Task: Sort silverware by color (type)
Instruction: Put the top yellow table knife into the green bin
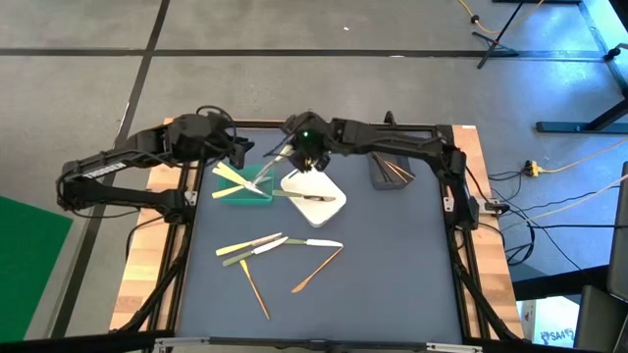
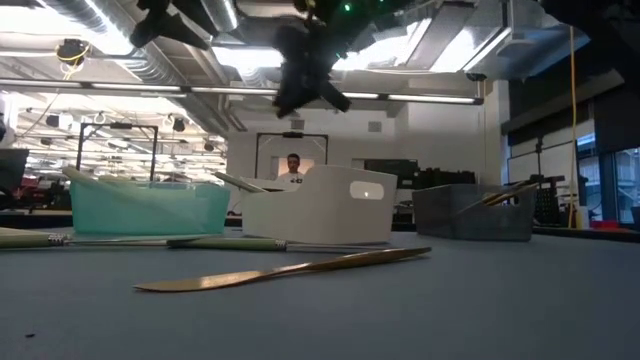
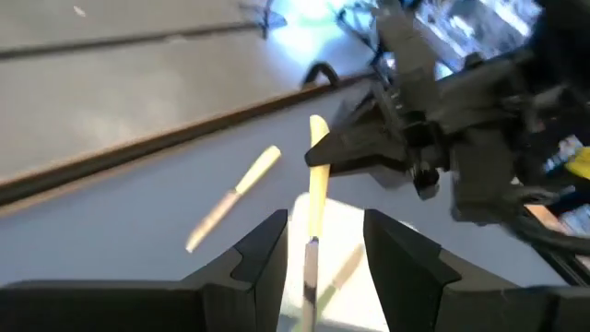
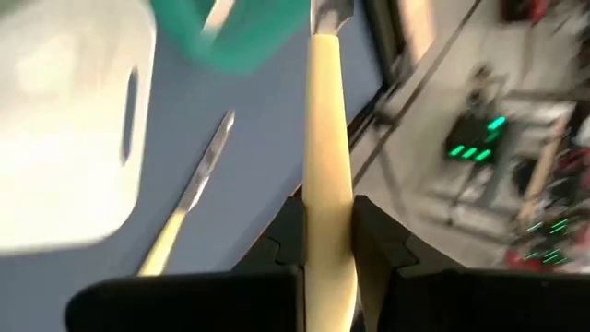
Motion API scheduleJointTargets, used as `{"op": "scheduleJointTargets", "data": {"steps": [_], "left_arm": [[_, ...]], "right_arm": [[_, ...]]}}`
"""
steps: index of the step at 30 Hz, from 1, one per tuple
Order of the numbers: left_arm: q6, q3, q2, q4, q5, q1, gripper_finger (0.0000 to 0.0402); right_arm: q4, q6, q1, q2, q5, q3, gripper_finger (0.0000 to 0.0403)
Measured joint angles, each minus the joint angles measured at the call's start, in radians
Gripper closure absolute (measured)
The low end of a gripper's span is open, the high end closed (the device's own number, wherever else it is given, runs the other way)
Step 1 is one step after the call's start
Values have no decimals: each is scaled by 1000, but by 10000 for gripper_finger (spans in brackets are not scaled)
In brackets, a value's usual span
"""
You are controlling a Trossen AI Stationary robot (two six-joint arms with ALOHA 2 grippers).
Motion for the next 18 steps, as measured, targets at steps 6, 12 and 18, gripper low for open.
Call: {"op": "scheduleJointTargets", "data": {"steps": [6, 12, 18], "left_arm": [[-21, 0, 27, -15, 152, 15, 264], [-42, 0, 43, -15, 248, 15, 264], [-42, 0, 43, -19, 281, 12, 264]], "right_arm": [[124, -63, 72, 0, -1, 0, 368], [177, -107, 122, 0, -1, 0, 368], [197, -129, 145, 0, -1, 0, 368]]}}
